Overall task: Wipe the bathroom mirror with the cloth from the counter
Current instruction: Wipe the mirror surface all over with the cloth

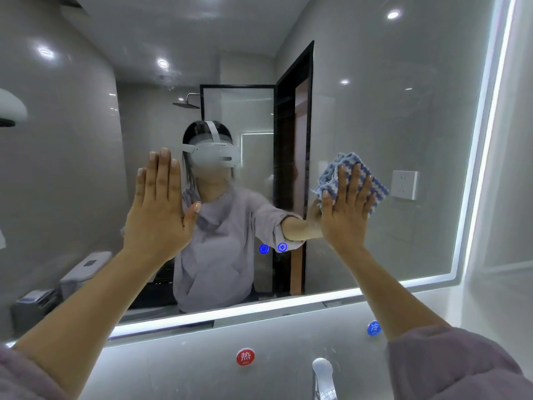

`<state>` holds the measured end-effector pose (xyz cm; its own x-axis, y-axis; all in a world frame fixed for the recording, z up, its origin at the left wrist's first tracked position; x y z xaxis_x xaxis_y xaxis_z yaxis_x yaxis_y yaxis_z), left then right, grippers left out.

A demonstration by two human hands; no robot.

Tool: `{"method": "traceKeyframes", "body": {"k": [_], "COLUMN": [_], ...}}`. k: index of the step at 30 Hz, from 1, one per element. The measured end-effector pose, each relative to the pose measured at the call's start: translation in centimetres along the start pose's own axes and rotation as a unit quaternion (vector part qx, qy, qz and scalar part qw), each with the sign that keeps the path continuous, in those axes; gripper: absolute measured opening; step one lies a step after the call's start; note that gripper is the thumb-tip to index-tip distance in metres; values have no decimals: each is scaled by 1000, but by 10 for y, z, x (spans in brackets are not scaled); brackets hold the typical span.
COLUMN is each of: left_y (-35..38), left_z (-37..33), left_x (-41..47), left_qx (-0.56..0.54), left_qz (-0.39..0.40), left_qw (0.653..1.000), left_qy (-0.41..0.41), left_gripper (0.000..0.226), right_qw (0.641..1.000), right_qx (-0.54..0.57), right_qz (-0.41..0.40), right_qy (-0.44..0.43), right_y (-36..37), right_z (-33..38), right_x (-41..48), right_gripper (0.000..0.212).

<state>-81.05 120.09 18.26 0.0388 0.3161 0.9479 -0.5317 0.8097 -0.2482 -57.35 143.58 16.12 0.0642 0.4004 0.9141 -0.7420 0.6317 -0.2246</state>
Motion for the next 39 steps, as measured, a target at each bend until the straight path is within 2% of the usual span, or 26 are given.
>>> {"method": "traceKeyframes", "body": {"k": [4,10,14,16,19,29,39], "left_y": [0,0,-1,-1,0,0,1], "left_z": [0,0,0,0,1,3,2], "left_x": [0,0,0,-1,-1,-2,-1], "left_qx": [-10,-16,-13,-14,-14,-18,-23], "left_qz": [-4,-8,-3,2,8,5,-13], "left_qw": [1000,1000,1000,1000,1000,1000,1000], "left_qy": [0,2,5,4,2,9,8], "left_gripper": [78,78,80,82,86,83,79], "right_qw": [1000,996,989,983,981,976,992], "right_qx": [18,45,50,46,42,49,7], "right_qz": [-7,9,21,30,30,34,37], "right_qy": [14,-76,-136,-174,-187,-210,-123], "right_y": [3,12,14,15,17,16,1], "right_z": [26,90,131,150,158,134,12], "right_x": [-17,-55,-76,-86,-92,-79,-32], "right_gripper": [64,61,73,72,64,59,59]}}
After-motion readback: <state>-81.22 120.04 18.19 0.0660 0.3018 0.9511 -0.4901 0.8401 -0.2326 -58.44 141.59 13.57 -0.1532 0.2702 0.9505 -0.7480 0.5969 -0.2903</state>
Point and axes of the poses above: each hand's wrist, its own x-axis towards the middle knuckle, its own y-axis out of the palm, z = x × y, the point moved 3 cm from there along x, towards the middle knuckle, and after that the axes turned 6 degrees about -z, right-handed, at the moved point
